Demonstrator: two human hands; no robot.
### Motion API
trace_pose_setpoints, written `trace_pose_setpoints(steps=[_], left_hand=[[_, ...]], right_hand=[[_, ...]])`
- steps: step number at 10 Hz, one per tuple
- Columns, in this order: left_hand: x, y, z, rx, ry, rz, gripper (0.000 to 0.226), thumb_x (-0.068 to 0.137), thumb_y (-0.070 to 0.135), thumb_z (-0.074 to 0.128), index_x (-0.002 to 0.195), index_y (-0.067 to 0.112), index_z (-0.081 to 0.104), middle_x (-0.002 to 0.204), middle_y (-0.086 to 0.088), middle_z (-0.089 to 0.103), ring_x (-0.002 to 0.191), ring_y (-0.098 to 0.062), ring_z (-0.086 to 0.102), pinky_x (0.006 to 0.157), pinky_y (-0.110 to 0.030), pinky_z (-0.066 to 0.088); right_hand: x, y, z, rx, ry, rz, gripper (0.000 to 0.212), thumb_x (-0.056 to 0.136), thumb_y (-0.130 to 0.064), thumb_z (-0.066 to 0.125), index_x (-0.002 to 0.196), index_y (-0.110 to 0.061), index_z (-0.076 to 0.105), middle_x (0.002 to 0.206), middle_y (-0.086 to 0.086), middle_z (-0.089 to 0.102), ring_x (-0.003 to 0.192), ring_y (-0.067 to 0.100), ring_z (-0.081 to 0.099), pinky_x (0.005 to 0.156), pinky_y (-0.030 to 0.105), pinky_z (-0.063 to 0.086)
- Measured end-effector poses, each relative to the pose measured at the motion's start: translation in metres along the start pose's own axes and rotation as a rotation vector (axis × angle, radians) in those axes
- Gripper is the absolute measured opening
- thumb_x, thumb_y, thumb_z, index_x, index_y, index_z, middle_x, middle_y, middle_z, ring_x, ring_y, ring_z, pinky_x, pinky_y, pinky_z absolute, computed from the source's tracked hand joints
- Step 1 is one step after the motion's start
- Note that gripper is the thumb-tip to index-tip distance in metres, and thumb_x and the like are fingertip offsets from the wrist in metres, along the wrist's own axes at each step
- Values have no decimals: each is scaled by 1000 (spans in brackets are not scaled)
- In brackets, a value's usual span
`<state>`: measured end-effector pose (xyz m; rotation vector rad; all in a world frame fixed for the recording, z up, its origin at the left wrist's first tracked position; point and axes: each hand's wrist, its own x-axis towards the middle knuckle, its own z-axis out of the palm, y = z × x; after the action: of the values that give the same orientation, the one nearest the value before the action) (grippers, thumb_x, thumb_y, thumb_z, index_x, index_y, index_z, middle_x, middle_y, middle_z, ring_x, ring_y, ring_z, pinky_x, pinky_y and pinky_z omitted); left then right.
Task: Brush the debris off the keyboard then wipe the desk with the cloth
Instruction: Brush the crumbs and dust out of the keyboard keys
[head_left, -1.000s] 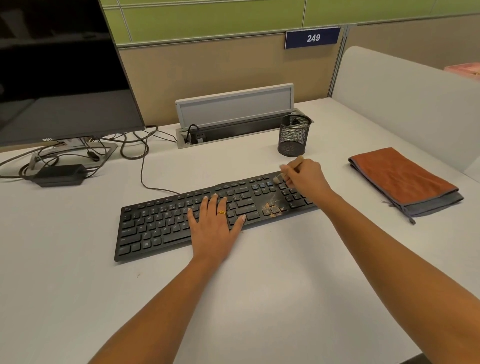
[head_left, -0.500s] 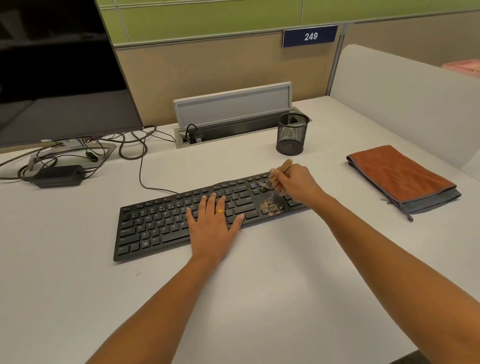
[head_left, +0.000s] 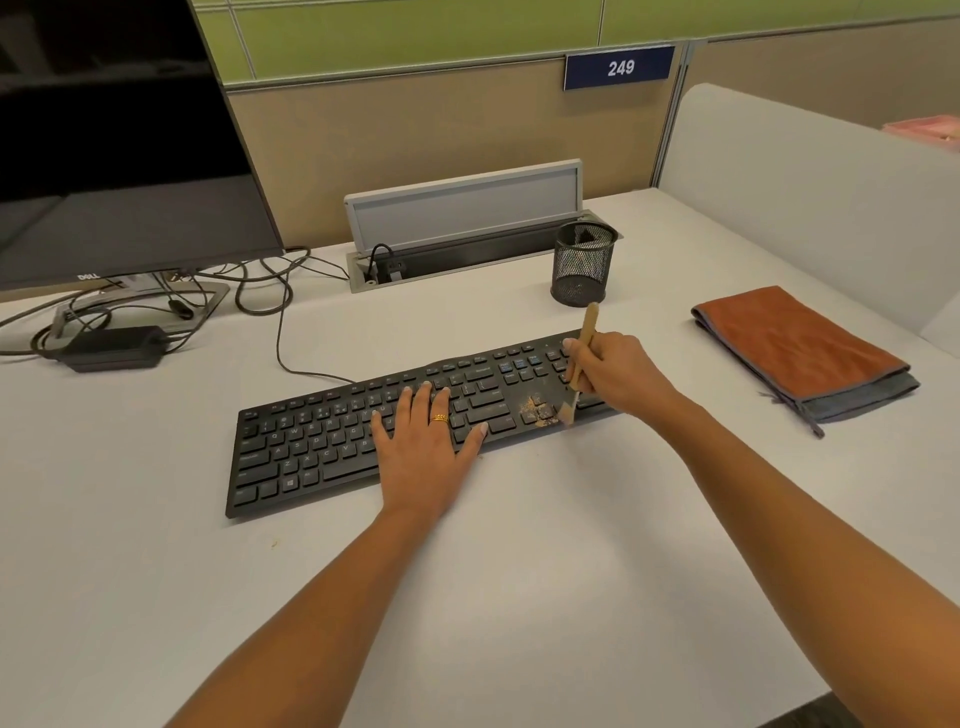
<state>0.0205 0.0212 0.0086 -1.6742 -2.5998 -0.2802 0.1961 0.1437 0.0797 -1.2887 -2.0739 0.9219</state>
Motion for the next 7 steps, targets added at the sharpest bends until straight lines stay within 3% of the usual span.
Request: trace_pose_setpoints(steps=[1,2,3,4,5,6,7], left_hand=[[-1,0,0,3,0,-1,70,94,63,22,151,22,18,160,1,13,147,-17,3,116,-49,2],[0,0,0,5,2,-3,70,94,63,22,151,22,18,159,1,13,147,-17,3,116,-49,2],[0,1,0,0,8,-2,70,94,63,23,151,22,19,159,1,14,147,-17,4,116,-50,3],[0,0,0,3,5,-2,70,94,63,23,151,22,19,159,1,14,147,-17,4,116,-50,3],[0,0,0,-2,7,-1,70,94,63,24,151,22,20,159,1,14,147,-17,4,116,-50,3],[0,1,0,-1,14,-1,70,94,63,24,151,22,20,159,1,15,147,-17,4,116,-50,3],[0,1,0,-2,18,3,70,94,63,24,151,22,20,159,0,15,147,-18,5,116,-50,4]], right_hand=[[-5,6,-3,51,115,-31,39,100,-28,40,77,-6,63,64,0,58,56,9,53,50,8,42],[-12,13,-1,64,56,-8,40,99,-29,40,84,-1,65,67,5,61,58,12,55,52,10,44],[-16,14,-5,69,120,-6,39,100,-27,39,78,-5,61,62,-1,56,55,8,51,49,7,41],[-20,18,-4,92,219,-30,39,100,-29,38,80,-7,63,63,0,59,58,8,54,57,10,43],[-26,21,3,78,167,6,40,100,-28,37,79,-5,63,66,5,60,59,11,55,60,20,47],[-29,22,5,161,142,28,40,101,-25,37,81,-2,63,62,2,57,55,10,53,49,9,43],[-30,25,8,170,250,-5,40,100,-26,37,79,-5,65,63,2,59,56,8,54,52,10,44]])
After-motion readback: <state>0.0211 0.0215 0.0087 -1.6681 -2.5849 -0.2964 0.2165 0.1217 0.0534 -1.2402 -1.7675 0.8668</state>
